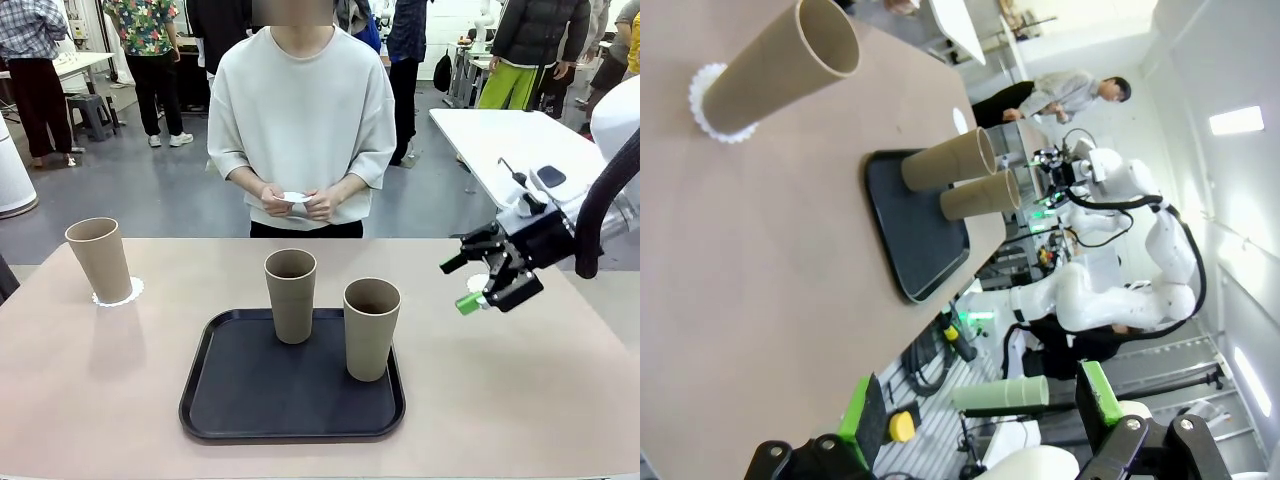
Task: Place coasters on the table and set cups on them.
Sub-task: Take one Reusable plastic cup from the Flat Tray and place it on a coaster set by the human.
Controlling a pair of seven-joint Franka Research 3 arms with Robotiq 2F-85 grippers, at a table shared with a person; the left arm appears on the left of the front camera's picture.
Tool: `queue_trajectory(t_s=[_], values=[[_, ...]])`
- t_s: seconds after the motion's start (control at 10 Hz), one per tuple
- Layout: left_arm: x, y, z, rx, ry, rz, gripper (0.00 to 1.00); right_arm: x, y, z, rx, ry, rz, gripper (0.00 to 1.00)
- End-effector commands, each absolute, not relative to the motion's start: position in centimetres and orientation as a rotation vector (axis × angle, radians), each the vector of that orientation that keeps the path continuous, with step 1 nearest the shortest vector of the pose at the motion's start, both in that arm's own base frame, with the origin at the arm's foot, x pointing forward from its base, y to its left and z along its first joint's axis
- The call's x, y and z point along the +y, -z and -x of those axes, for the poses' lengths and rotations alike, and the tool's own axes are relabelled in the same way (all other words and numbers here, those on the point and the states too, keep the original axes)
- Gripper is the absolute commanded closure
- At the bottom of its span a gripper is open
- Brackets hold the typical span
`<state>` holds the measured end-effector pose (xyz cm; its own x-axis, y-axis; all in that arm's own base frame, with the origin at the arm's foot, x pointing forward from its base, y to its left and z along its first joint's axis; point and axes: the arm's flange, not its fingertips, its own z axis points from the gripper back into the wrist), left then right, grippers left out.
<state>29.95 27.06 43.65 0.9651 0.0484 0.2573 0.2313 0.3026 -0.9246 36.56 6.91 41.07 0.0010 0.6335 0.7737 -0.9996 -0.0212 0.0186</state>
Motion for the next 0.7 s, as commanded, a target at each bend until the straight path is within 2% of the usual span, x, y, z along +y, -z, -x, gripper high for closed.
queue_trajectory(t_s=[0.0, 0.2, 0.3, 0.6], values=[[27.1, -43.9, -29.9, -0.261, 0.112, 1.261, 0.0, 6.0, -37.5, -34.2, -0.692, -1.523, -0.774, 0.0], [27.1, -43.9, -29.9, -0.261, 0.112, 1.261, 0.0, 6.3, -36.6, -33.9, -0.737, -1.439, -0.748, 0.0], [27.1, -43.9, -29.9, -0.261, 0.112, 1.261, 0.0, 5.7, -38.6, -36.6, -0.67, -1.521, -0.765, 0.0], [27.1, -43.9, -29.9, -0.261, 0.112, 1.261, 0.0, 5.7, -38.6, -36.6, -0.67, -1.521, -0.765, 0.0]])
